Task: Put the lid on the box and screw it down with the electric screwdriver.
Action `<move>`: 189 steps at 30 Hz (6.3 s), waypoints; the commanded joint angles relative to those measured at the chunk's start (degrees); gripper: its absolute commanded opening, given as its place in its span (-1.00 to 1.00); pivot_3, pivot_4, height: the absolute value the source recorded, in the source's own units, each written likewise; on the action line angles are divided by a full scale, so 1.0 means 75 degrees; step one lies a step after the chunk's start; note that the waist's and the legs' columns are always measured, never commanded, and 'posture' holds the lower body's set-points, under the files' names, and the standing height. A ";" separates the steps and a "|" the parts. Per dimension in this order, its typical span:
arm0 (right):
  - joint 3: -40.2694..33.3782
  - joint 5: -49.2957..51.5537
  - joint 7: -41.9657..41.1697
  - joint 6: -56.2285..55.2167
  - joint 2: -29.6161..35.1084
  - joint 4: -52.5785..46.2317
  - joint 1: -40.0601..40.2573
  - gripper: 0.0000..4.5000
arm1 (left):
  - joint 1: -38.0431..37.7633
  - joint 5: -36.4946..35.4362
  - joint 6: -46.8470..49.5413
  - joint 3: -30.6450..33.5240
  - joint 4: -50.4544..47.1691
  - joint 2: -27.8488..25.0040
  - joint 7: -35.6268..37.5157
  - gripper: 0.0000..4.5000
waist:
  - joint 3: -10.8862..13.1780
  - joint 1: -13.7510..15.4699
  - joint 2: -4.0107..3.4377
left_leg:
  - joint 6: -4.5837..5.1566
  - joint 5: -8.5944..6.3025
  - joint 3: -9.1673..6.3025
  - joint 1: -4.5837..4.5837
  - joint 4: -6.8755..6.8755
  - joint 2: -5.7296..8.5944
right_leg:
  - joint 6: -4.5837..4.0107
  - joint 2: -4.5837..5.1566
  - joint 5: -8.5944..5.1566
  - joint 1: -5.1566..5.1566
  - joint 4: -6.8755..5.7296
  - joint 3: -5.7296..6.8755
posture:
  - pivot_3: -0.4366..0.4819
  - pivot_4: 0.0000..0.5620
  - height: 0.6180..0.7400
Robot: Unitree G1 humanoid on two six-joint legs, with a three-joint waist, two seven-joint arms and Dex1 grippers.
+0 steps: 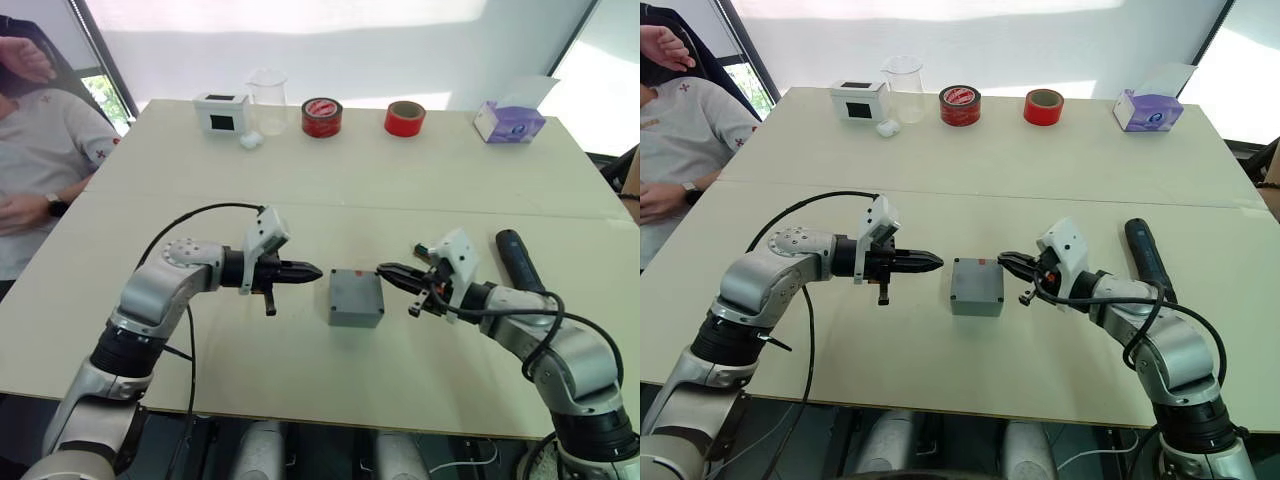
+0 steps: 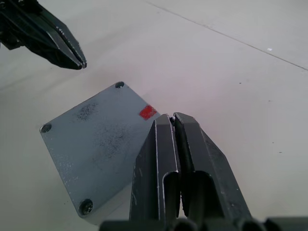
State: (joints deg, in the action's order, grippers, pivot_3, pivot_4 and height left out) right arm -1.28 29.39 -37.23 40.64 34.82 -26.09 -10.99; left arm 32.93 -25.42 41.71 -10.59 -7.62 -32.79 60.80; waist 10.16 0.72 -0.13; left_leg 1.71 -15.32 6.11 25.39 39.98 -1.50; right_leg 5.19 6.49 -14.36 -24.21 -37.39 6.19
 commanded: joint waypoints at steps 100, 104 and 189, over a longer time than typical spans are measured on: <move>-0.3489 0.1825 0.0531 0.1592 -0.1651 -0.0120 -0.2767 -0.22 | 0.0624 -0.0240 -0.0675 0.0148 0.0239 0.0008 -0.0232 -1.00 | 0.0009 0.0243 -0.0021 | -0.0081 0.0047 -0.0015 0.0005 -0.0070 -0.0023 | -0.0018 -0.0038 -0.0003 0.0003 0.0040 0.0033 | -0.05 -0.47 0.59; -0.2934 0.1708 0.1139 0.1078 -0.2169 -0.0852 -0.2085 -0.22 | 0.0831 -0.0013 -0.0743 -0.0046 0.0418 -0.0024 -0.0074 -1.00 | 0.0021 0.0153 -0.0042 | -0.0017 0.0030 0.0001 0.0014 -0.0033 0.0024 | 0.0001 0.0023 0.0009 -0.0006 0.0025 0.0015 | -0.05 -0.47 0.59; 0.0385 -0.0450 0.1599 -0.1690 -0.2067 0.0284 0.0879 -0.22 | 0.1016 0.1940 -0.1883 -0.1781 0.1429 0.0851 0.1021 -1.00 | -0.0192 -0.0008 0.0038 | 0.0063 -0.0020 -0.0029 -0.0140 -0.0074 0.0009 | -0.0023 0.0044 -0.0013 0.0109 0.0066 0.0012 | -0.05 -0.47 0.59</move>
State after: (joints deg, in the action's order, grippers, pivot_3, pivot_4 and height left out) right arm -1.53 26.58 -24.52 23.74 18.90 -28.27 -6.98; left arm 40.35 -11.64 26.29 -23.52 3.80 -26.30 68.54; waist 8.72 0.66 0.15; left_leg 2.18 -15.47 5.90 24.34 39.42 -1.44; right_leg 5.02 6.82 -14.46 -23.40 -36.88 6.28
